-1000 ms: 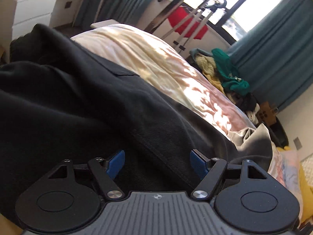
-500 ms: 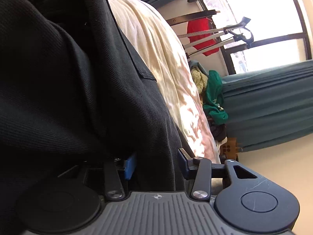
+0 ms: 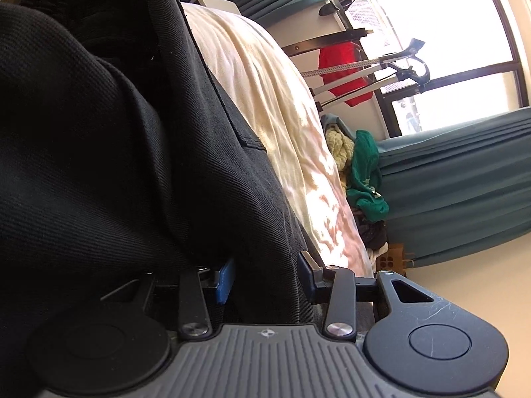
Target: Fold clothes
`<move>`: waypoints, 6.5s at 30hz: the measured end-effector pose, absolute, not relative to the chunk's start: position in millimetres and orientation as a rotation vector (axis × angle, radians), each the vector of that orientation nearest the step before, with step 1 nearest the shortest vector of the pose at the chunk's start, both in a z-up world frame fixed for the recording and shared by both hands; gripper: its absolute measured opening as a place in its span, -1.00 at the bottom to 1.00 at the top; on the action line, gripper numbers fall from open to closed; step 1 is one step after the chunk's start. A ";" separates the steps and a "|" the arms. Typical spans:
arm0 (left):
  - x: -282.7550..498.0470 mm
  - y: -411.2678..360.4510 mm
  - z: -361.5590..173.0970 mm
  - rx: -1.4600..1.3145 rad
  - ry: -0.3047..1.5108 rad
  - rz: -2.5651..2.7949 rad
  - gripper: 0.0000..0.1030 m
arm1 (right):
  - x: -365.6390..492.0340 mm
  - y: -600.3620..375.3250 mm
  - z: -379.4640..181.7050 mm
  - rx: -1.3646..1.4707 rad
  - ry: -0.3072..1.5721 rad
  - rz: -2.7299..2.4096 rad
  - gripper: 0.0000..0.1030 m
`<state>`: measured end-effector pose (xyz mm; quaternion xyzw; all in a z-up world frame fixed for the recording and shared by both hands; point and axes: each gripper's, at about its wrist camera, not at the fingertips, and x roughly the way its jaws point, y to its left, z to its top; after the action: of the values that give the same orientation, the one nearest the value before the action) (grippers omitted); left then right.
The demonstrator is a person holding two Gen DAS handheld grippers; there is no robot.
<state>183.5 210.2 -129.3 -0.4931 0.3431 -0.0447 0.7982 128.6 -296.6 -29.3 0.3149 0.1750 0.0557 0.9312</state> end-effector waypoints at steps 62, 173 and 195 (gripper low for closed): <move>429.3 101.7 -112.6 -0.392 0.697 -0.186 -0.22 | 377.3 -501.5 -92.8 0.658 0.539 -0.382 0.35; 83.9 137.4 -61.2 -0.328 0.714 -0.001 0.99 | 98.4 -376.5 -36.6 0.531 0.554 -0.249 -0.23; 11.4 314.6 -90.8 -1.147 0.774 0.297 0.94 | 10.6 -493.3 -63.8 1.036 0.405 -0.741 0.48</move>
<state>11.4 314.6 -90.8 -0.5266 0.3556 0.1366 0.7600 10.6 -493.3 -63.8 0.4804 0.1879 -0.3437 0.7847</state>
